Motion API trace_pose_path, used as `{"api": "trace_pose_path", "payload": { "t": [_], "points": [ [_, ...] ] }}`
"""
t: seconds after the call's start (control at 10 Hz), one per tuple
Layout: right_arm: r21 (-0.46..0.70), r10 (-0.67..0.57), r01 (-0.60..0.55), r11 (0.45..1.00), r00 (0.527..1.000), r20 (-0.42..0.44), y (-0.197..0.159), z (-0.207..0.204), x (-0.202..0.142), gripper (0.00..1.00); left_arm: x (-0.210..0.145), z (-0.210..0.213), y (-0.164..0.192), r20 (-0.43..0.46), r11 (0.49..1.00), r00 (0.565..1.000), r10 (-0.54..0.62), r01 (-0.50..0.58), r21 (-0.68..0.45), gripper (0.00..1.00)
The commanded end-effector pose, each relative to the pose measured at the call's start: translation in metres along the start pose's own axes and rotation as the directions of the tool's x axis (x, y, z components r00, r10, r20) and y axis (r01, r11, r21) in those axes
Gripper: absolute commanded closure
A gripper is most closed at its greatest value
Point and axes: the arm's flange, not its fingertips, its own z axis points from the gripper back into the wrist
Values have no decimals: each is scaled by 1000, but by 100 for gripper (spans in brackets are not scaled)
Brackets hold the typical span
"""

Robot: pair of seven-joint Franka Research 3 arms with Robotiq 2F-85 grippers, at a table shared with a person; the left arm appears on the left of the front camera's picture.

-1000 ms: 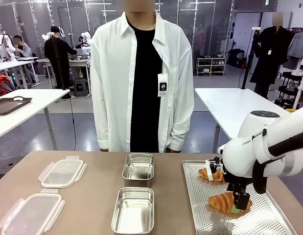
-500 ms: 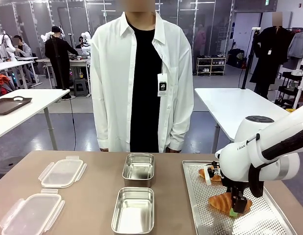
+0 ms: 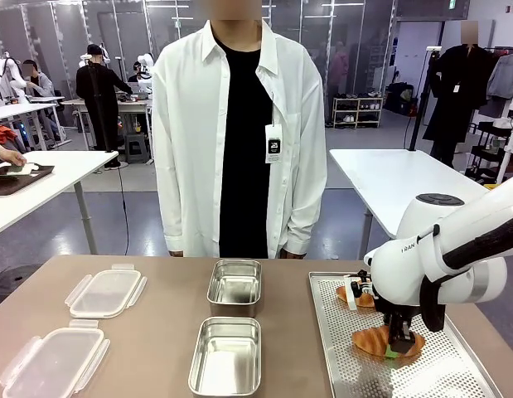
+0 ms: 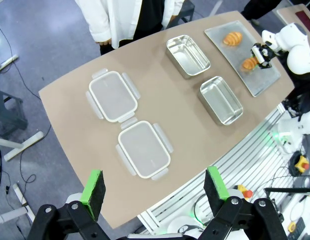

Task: Place the bread into the airtight container.
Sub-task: Pick up a Butter Roll and place it into an empty Airtight Container.

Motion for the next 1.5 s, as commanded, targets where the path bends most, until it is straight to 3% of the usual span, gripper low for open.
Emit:
{"api": "trace_pose_path", "payload": {
  "t": [0.0, 0.3, 0.6, 1.0, 1.4],
  "points": [
    [-17, -2, 2, 1000, 1000, -2, 3, 27, 9, 67, 1, 2, 0, -7, 1000, 1000, -20, 20, 6, 0],
    [-77, -24, 21, 997, 999, -49, 18, 95, 46, 67, 1, 2, 0, -7, 1000, 1000, -20, 20, 6, 0],
    [-83, -70, 66, 994, 996, -54, 48, 141, 128, 67, 1, 2, 0, -7, 1000, 1000, -20, 20, 6, 0],
    [-87, -112, 109, 990, 993, -34, 106, 130, 247, 67, 1, 2, 0, -7, 1000, 1000, -20, 20, 6, 0],
    [-83, -139, 139, 987, 990, 7, 137, 116, 302, 67, 1, 2, 0, -7, 1000, 1000, -20, 20, 6, 0]
  ]
}}
